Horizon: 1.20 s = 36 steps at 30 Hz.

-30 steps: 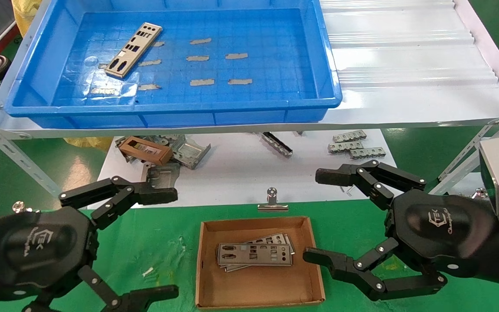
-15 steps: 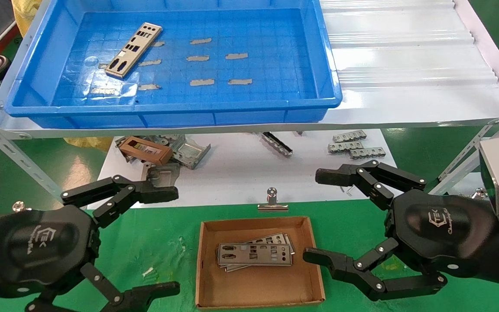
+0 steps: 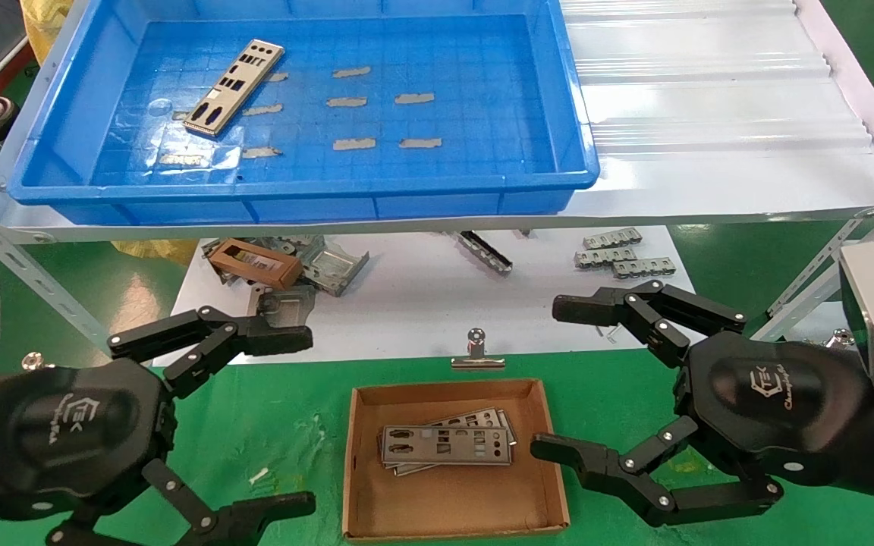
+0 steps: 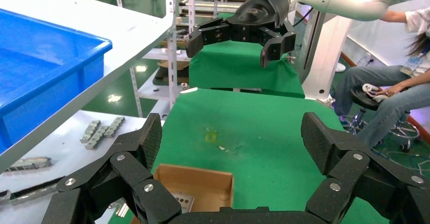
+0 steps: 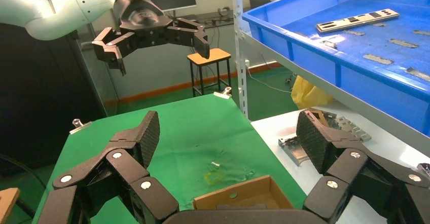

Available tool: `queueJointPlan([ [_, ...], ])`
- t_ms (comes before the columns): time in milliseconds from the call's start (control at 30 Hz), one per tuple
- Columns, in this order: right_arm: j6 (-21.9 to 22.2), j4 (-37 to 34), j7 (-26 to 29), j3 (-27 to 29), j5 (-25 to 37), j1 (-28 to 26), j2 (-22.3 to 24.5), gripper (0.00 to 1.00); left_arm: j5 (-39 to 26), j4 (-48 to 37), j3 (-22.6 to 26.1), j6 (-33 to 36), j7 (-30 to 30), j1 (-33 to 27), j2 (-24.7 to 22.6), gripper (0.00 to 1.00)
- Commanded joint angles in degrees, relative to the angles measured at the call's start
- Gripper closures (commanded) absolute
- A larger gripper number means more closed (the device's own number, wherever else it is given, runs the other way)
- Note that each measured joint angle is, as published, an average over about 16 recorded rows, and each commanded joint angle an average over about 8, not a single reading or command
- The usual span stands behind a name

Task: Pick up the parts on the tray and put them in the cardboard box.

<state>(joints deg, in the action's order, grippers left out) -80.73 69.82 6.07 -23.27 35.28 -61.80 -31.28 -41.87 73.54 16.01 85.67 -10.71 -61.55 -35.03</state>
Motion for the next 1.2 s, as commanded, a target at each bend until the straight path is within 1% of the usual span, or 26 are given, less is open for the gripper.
queueJointPlan([
  [33, 0.00, 0.00, 0.00, 0.00, 0.00, 0.00, 0.00, 0.00, -0.01, -0.01, 0.01, 0.00, 0.01, -0.01, -0.01, 0.00],
  [1200, 0.00, 0.00, 0.00, 0.00, 0.00, 0.00, 0.00, 0.00, -0.04, -0.09, 0.05, 0.00, 0.04, -0.05, -0.06, 0.00],
])
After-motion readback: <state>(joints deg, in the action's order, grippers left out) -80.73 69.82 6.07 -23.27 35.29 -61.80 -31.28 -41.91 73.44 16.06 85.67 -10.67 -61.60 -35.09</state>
